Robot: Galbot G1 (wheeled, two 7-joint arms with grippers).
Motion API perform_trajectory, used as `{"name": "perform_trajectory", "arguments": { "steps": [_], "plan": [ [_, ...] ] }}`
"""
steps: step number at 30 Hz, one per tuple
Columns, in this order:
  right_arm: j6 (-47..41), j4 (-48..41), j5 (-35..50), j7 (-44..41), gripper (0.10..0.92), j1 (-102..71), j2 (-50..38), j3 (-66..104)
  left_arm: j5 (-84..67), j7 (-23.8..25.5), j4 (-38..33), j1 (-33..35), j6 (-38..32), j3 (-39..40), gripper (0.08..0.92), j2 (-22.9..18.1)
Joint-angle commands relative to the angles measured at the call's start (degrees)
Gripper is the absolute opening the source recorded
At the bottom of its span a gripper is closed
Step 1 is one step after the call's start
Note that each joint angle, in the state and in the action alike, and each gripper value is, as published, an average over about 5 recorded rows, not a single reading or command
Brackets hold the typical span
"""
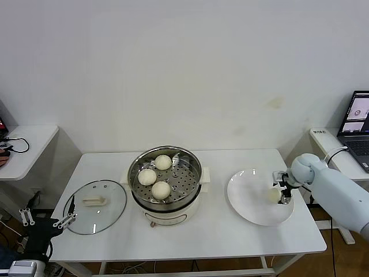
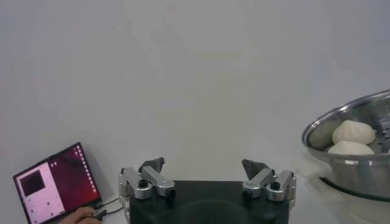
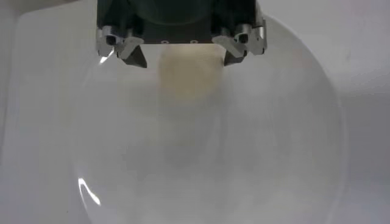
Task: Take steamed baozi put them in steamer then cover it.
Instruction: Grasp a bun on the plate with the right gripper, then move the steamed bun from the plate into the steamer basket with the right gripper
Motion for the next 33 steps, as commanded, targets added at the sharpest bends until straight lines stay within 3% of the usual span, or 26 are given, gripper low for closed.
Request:
{"name": "perform_trajectory", "arguments": {
  "steps": [1, 12, 24, 33],
  "plan": [
    [0.12, -2.61, -1.1, -0.14, 0.706, -0.67, 1.75, 1.2, 0.02, 0.02, -0.15, 0.01, -0.06, 0.09, 0.823, -0.06],
    [-0.95, 0.22, 3.02, -2.23, 0.584, 1.55, -0.28, -0.97, 0.06, 0.0, -0.73, 0.36, -0.08, 0.02, 0.823, -0.2],
    [-7.21, 12.03, 17.93, -3.95, 0.584, 19.9, -7.46, -15.84, 0.07, 0.04, -1.22, -0.06, 0.02, 0.64, 0.823, 0.52],
    [-13.77, 20.22, 32.13, -1.72, 0.586, 38.1, -3.9, -28.57, 0.17, 0.05, -0.96, -0.82, 0.06, 1.89, 0.823, 1.12]
  ]
}}
